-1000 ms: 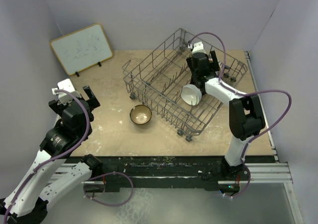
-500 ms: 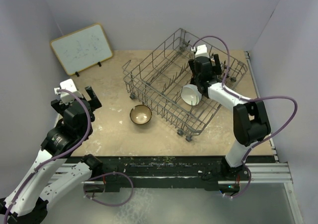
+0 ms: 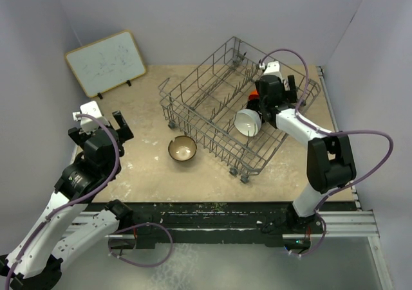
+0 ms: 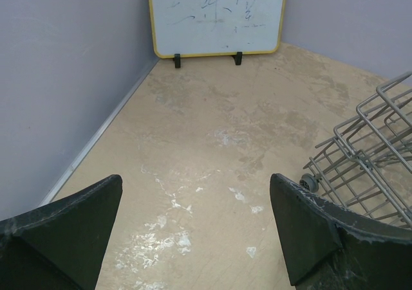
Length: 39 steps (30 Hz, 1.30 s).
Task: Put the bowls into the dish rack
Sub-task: Pick up the bowl from the center of the board.
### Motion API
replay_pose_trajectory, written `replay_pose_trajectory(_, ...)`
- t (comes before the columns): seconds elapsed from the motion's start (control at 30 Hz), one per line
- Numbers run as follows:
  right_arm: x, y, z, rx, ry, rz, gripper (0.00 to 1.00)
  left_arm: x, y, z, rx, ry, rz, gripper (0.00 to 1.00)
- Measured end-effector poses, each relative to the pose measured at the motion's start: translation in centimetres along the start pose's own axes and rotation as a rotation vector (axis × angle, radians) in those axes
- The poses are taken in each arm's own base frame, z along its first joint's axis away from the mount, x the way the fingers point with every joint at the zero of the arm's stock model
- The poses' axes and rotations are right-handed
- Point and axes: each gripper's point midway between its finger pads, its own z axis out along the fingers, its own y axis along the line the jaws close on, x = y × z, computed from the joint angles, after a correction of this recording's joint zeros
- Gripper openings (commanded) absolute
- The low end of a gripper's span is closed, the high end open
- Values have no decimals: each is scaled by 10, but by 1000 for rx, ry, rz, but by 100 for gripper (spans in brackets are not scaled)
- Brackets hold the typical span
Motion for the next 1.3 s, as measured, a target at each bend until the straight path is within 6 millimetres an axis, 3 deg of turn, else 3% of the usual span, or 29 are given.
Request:
replay_pose_trajectory(0.23, 8, -5, -11, -29, 44, -32, 100, -1, 1, -1, 3, -4, -5, 99)
replay_pose_trajectory(0.4, 3, -7, -20, -62, 44, -18, 100, -5, 4, -4, 6, -15, -21, 99)
replay_pose_trajectory(0.63, -35, -10, -35, -137, -42, 54, 100, -5, 7, -5, 7, -17, -25, 99)
replay_pose_trajectory(0.8, -60, -9, -58, -220, -107, 88, 98, -5, 8, -6, 5, -15, -21, 99)
replay_pose_trajectory(0.9, -87, -5, -83, -289, -172, 111, 97, -10, 9, -8, 8, -22, -32, 99)
replay_pose_trajectory(1.0, -124, 4, -123, -382, -269, 132, 94, -19, 12, -12, 9, -35, -51, 99)
replay_pose_trajectory(1.17, -170, 27, -217, -624, -435, 171, 92, -31, 20, -18, 4, -49, -69, 99)
replay_pose_trajectory(1.3, -176, 60, -295, -853, -505, 168, 92, -42, 29, -24, -10, -63, -86, 99)
